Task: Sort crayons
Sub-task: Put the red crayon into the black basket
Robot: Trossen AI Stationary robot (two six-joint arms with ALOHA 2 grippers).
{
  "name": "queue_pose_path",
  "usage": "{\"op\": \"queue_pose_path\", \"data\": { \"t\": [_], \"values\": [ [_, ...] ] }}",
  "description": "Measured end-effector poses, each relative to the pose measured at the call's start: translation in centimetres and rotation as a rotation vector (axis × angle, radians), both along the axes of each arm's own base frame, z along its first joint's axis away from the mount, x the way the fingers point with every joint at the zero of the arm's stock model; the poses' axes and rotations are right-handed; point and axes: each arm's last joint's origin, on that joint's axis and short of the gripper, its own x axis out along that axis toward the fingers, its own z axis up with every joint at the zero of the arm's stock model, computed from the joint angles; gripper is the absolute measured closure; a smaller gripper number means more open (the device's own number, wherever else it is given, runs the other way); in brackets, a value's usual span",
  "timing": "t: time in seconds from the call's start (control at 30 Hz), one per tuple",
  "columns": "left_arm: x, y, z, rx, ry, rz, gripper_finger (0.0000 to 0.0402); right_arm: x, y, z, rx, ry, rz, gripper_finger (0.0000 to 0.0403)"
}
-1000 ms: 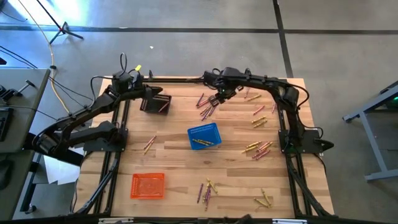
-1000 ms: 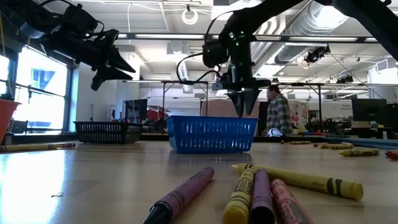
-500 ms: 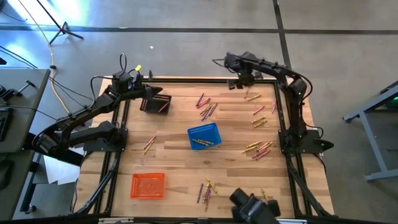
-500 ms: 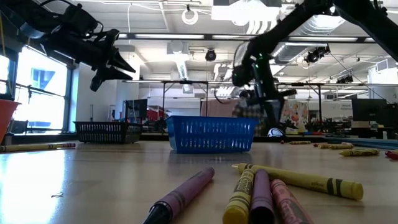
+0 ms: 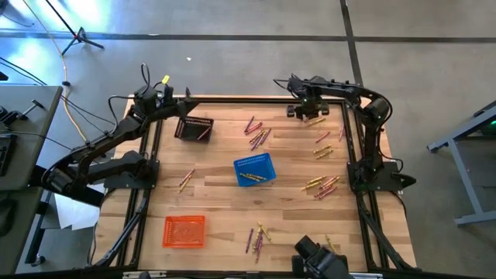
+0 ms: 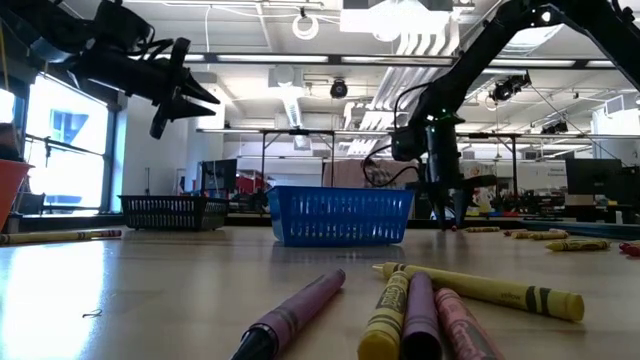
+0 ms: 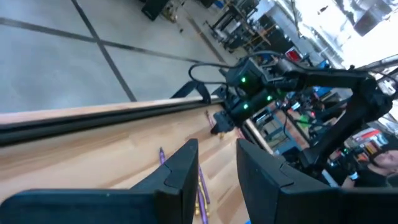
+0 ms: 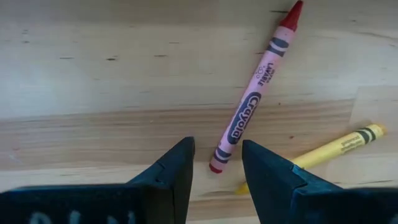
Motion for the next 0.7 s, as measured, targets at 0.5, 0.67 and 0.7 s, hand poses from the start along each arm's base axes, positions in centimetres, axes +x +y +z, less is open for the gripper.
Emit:
{"op": "queue_pose_path", "data": {
  "t": [0.5, 0.67, 0.7],
  "values": [
    [-0.6, 0.5, 0.1, 0.012, -0.007, 0.036, 0.0307, -1.5, -2.1, -0.2, -0.049, -0.052, -0.068, 0.0337],
    [-0.6, 0.5, 0.1, 0.012, -0.007, 0.036, 0.0307, -1.4, -2.3, -0.3, -0.060, -0.063, -0.079, 0.0389],
    [-0.6, 0.5, 0.1, 0.012, -0.007, 0.036, 0.0307, -1.4, -2.3, -0.3, -0.058, -0.067, -0.083, 0.0393]
  ]
}}
